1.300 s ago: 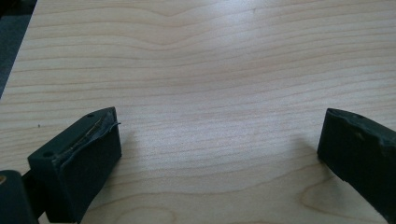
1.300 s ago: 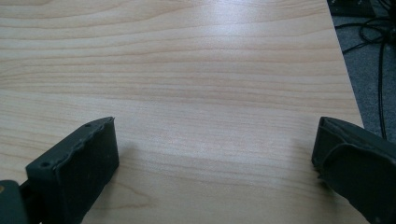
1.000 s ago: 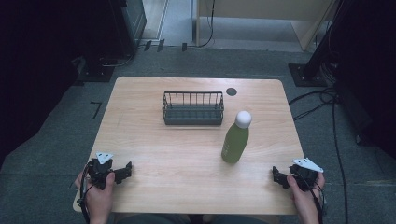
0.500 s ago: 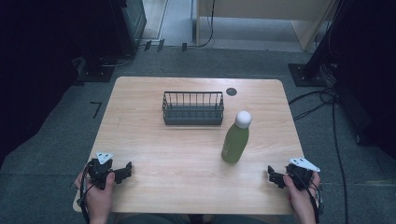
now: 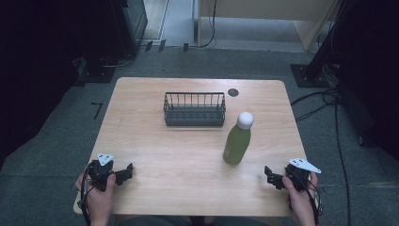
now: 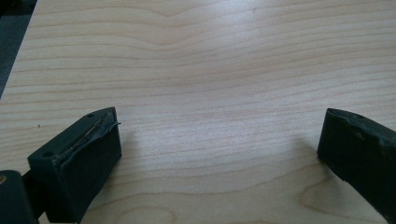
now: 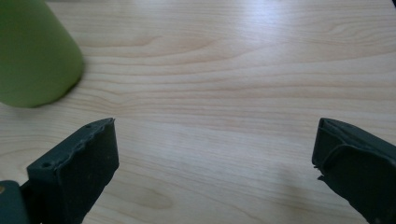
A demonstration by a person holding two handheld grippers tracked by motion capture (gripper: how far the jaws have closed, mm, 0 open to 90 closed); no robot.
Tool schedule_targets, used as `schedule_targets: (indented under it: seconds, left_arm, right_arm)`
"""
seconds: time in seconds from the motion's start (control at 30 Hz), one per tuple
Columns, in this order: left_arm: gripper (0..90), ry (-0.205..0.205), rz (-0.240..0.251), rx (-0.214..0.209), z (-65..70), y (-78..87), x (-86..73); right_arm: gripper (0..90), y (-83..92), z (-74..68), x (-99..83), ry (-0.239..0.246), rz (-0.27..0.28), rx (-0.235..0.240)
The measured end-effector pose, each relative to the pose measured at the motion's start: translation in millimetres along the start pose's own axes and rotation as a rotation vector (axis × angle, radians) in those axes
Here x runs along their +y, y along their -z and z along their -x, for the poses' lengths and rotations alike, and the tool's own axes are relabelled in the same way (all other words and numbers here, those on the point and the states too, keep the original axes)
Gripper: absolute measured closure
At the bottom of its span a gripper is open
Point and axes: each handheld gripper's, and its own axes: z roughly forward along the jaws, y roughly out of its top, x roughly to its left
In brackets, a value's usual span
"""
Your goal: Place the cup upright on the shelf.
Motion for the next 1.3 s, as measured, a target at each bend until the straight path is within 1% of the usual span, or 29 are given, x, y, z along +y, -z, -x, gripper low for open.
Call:
schedule_targets:
  seconds: [0.03, 0.07, 0.1, 0.13, 0.23, 0.27, 0.33, 0.37, 0.4, 0.43, 0.53, 0.57, 0.6, 0.63, 0.7, 0.73, 0.77, 0.8, 0.83, 0.87, 0.9, 0.93, 0.97, 1.03, 1.1, 1.13, 1.17, 1.27, 1.3]
  left_arm:
    - [0.1, 0.000, 0.000, 0.000, 0.0, 0.0, 0.0]
    - [0.1, 0.000, 0.000, 0.000, 0.0, 0.0, 0.0]
    - [0.1, 0.000, 0.000, 0.000, 0.0, 0.0, 0.0]
    - [0.1, 0.000, 0.000, 0.000, 0.0, 0.0, 0.0]
    - [0.1, 0.000, 0.000, 0.000, 0.0, 0.0, 0.0]
    - [0.1, 0.000, 0.000, 0.000, 0.0, 0.0, 0.0]
    - [0.1, 0.000, 0.000, 0.000, 0.0, 0.0, 0.0]
    - [0.1, 0.000, 0.000, 0.000, 0.0, 0.0, 0.0]
    - [0.1, 0.000, 0.000, 0.000, 0.0, 0.0, 0.0]
    - [0.1, 0.000, 0.000, 0.000, 0.0, 0.0, 0.0]
    - [0.1, 0.000, 0.000, 0.000, 0.0, 0.0, 0.0]
    - [0.1, 0.000, 0.000, 0.000, 0.0, 0.0, 0.0]
    - [0.1, 0.000, 0.000, 0.000, 0.0, 0.0, 0.0]
    - [0.1, 0.000, 0.000, 0.000, 0.0, 0.0, 0.0]
    - [0.1, 0.000, 0.000, 0.000, 0.0, 0.0, 0.0]
    - [0.1, 0.000, 0.000, 0.000, 0.0, 0.0, 0.0]
    - [0.1, 0.000, 0.000, 0.000, 0.0, 0.0, 0.0]
    - [0.1, 0.000, 0.000, 0.000, 0.0, 0.0, 0.0]
    - [0.1, 0.000, 0.000, 0.000, 0.0, 0.0, 0.0]
    - [0.1, 0.000, 0.000, 0.000, 0.0, 0.0, 0.0]
    - [0.1, 0.000, 0.000, 0.000, 0.0, 0.0, 0.0]
    - [0.1, 0.000, 0.000, 0.000, 0.0, 0.0, 0.0]
    - [0.1, 0.000, 0.001, 0.000, 0.0, 0.0, -0.1]
    - [0.1, 0.001, 0.001, 0.000, 0.1, 0.0, 0.0]
    - [0.1, 0.000, 0.000, 0.000, 0.0, 0.0, 0.0]
    - [0.1, 0.001, 0.001, 0.000, 0.1, 0.0, 0.0]
    - [0.1, 0.001, 0.001, 0.000, 0.1, 0.0, 0.0]
    - [0.1, 0.000, 0.000, 0.000, 0.0, 0.0, 0.0]
    - [0.1, 0.000, 0.000, 0.000, 0.0, 0.0, 0.0]
  right_arm:
    - [0.3, 1.1, -3.7, 1.4, 0.007, 0.007, 0.015]
    - [0.3, 1.1, -3.7, 1.4, 0.007, 0.007, 0.015]
    - [0.8, 1.2, -7.3, 2.6, 0.008, 0.018, 0.031]
    - [0.8, 1.2, -7.3, 2.6, 0.008, 0.018, 0.031]
    - [1.4, -0.2, -13.9, 4.2, 0.023, 0.027, 0.048]
    - [1.4, -1.1, -18.9, 5.5, 0.042, 0.031, 0.068]
    - [1.3, -1.2, -21.1, 6.1, 0.043, 0.030, 0.077]
    - [1.3, -1.3, -24.1, 7.0, 0.045, 0.033, 0.089]
    - [1.2, -1.5, -30.2, 9.1, 0.052, 0.044, 0.114]
    - [1.2, -1.5, -30.2, 9.1, 0.052, 0.044, 0.114]
    - [0.6, -1.6, -39.9, 12.2, 0.062, 0.062, 0.147]
    - [0.7, -1.7, -47.1, 14.4, 0.075, 0.081, 0.167]
    - [0.7, -1.7, -50.8, 15.3, 0.082, 0.089, 0.176]
    - [0.7, -1.7, -50.8, 15.3, 0.082, 0.089, 0.176]
    - [0.8, -3.1, -62.1, 17.4, 0.101, 0.119, 0.209]
    - [0.8, -3.1, -62.1, 17.4, 0.101, 0.119, 0.209]
    - [0.8, -3.7, -64.4, 17.8, 0.103, 0.124, 0.217]
    - [1.2, -5.6, -70.6, 19.2, 0.101, 0.134, 0.239]
    - [1.2, -5.6, -70.6, 19.2, 0.101, 0.134, 0.239]
    - [1.2, -6.4, -73.7, 19.9, 0.100, 0.139, 0.249]
    - [1.6, -8.7, -80.0, 22.1, 0.100, 0.168, 0.262]
    - [1.6, -8.7, -80.0, 22.1, 0.100, 0.168, 0.262]
    - [2.9, -10.2, -85.0, 25.6, 0.097, 0.198, 0.272]
    - [2.9, -11.0, -87.4, 27.9, 0.096, 0.205, 0.280]
    - [3.5, -12.8, -95.4, 33.8, 0.095, 0.229, 0.315]
    - [4.0, -13.5, -97.5, 34.8, 0.101, 0.236, 0.313]
    - [4.8, -14.9, -101.3, 36.5, 0.106, 0.246, 0.300]
    - [5.8, -17.9, -105.2, 39.5, 0.097, 0.259, 0.291]
    - [5.7, -19.5, -107.7, 41.9, 0.092, 0.287, 0.283]
